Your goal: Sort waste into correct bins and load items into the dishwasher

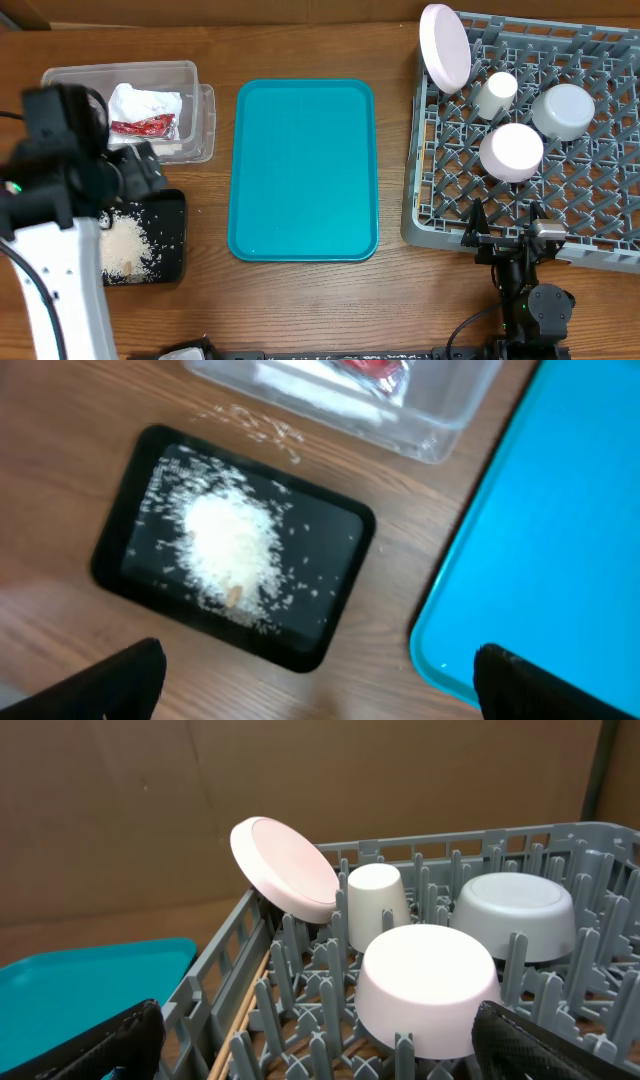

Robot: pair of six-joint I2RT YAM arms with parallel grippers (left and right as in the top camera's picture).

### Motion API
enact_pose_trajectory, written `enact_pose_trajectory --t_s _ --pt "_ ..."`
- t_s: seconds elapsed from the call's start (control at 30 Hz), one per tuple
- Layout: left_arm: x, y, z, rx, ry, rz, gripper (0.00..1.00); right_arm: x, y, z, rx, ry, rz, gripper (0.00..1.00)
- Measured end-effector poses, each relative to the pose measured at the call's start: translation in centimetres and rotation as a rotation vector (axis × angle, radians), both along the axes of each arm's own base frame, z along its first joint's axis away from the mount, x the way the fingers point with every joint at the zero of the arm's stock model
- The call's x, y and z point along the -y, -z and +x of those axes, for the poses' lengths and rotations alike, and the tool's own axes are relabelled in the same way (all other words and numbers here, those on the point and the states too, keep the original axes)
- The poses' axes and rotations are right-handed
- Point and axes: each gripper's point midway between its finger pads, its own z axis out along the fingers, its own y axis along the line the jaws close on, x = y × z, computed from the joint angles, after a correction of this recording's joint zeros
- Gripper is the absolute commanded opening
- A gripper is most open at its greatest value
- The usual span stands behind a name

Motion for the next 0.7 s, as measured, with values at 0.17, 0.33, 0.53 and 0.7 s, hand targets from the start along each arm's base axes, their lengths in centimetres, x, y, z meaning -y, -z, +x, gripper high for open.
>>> enact_pose_trajectory --t_s 0.17,0.33,0.53,0.7 --pt "1.0 3.6 0.7 0.123 0.066 0.001 1.0 0.0 0.0 0.0 0.0 0.0 0.0 1.0" --pt "3.4 6.6 1.2 0.296 0.236 -0.027 1.0 0.0 0.0 0.0 0.0 0.002 0.0 1.0" --pt "6.1 12.4 -0.7 0.354 0.378 -0.073 1.0 0.1 0.0 0.0 0.0 0.004 0.0 1.0" --pt "7.1 17.1 -3.4 0.314 0.406 -0.106 1.0 0.1 0.0 0.0 0.0 0.003 0.0 1.0"
